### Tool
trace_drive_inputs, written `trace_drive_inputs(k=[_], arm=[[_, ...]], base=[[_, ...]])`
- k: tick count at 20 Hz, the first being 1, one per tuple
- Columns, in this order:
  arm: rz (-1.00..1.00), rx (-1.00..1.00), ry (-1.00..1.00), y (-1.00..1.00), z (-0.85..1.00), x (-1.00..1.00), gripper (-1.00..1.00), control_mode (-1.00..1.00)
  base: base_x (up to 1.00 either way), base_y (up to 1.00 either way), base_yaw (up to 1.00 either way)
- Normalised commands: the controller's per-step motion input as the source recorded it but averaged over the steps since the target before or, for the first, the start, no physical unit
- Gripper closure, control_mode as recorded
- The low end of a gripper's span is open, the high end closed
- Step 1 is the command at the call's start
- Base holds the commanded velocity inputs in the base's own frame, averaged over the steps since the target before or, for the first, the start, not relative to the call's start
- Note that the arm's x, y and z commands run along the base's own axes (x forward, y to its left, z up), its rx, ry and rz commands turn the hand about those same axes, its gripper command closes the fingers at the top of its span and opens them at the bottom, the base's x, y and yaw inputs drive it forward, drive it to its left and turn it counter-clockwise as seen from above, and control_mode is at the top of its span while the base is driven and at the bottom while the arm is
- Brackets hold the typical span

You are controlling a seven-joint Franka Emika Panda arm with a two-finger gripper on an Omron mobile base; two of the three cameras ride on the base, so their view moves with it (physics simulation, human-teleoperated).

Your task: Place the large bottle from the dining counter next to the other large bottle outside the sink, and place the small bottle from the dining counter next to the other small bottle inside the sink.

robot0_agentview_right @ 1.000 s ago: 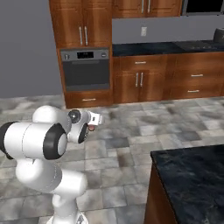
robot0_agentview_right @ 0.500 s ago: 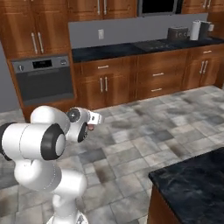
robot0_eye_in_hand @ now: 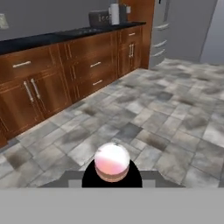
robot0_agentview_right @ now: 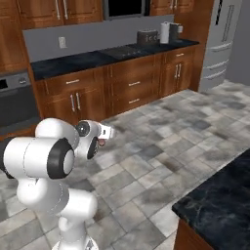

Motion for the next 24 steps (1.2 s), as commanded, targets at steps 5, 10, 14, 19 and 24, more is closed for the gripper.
trace_drive_inputs(k=[5,10,14,19,24], arm=[[0.0,0.0,0.0,0.0,0.0,0.0,1.0,1.0],[0.0,0.0,0.0,0.0,0.0,0.0,1.0,1.0],[0.0,0.0,0.0,0.0,0.0,0.0,1.0,1.0],[0.0,0.0,0.0,0.0,0.0,0.0,1.0,1.0],[0.0,0.0,0.0,0.0,0.0,0.0,1.0,1.0]], base=[[0.81,0.19,-0.48],[0.88,0.15,-0.47],[0.87,0.14,-0.47],[0.76,0.22,-0.49],[0.75,0.3,-0.49]])
